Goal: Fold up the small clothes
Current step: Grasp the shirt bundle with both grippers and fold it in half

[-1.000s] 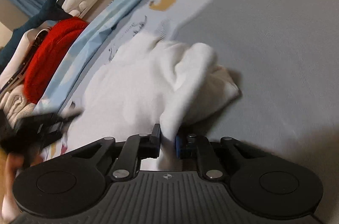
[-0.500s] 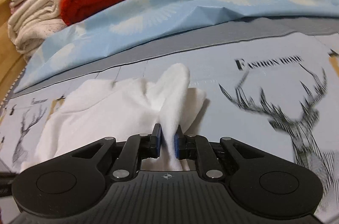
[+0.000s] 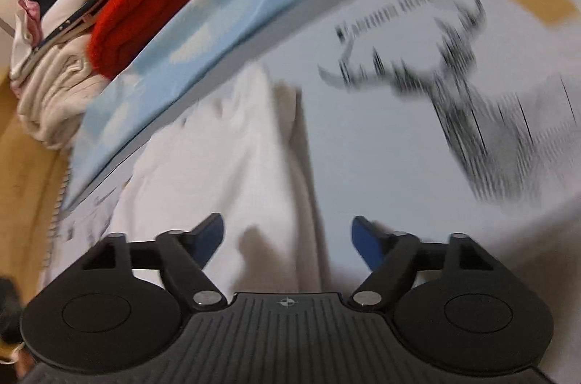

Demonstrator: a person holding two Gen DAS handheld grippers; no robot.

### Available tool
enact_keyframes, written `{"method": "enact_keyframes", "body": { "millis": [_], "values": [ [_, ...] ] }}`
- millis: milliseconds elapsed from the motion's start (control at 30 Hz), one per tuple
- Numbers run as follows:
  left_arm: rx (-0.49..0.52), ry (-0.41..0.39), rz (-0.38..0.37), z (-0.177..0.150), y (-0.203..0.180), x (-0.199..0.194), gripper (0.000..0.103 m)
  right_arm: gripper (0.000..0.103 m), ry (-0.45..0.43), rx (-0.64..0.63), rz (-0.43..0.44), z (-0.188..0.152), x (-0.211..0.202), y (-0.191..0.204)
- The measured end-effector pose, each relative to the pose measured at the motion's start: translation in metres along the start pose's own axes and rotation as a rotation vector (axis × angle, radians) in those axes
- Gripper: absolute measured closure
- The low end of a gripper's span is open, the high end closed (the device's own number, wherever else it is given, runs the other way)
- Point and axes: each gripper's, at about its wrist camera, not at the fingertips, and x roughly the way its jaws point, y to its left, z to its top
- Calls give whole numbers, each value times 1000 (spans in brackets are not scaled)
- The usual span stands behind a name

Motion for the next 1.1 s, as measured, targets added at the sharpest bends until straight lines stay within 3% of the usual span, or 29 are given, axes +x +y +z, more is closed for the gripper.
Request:
{"method": "enact_keyframes", "body": {
  "millis": [67, 100, 133, 167, 200, 433, 667, 1100],
  "values": [
    [-25, 19, -14, 2, 4, 4, 41, 23, 31, 4, 19, -17, -1, -3],
    [-21, 32, -20, 2, 3, 7, 45, 45, 8, -33, 30, -24, -2, -1],
    [4, 36, -15, 1, 0, 8, 55, 81, -1, -81, 27, -28, 0, 4],
    [34, 33, 8, 1, -5, 8, 81, 87, 3, -121, -1, -29, 4, 9],
    [64, 34, 42, -1, -11, 6, 84, 90, -4, -150, -21, -28, 6, 13],
    [178, 19, 144, -9, -34, -1, 89, 93, -23, -176, -37, -16, 9, 7],
    [211, 18, 163, -11, -38, 2, 89, 94, -48, -240, -69, -22, 12, 15],
    [244, 22, 172, -15, -45, 0, 93, 95, -54, -240, -72, -19, 18, 16]
  ]
}}
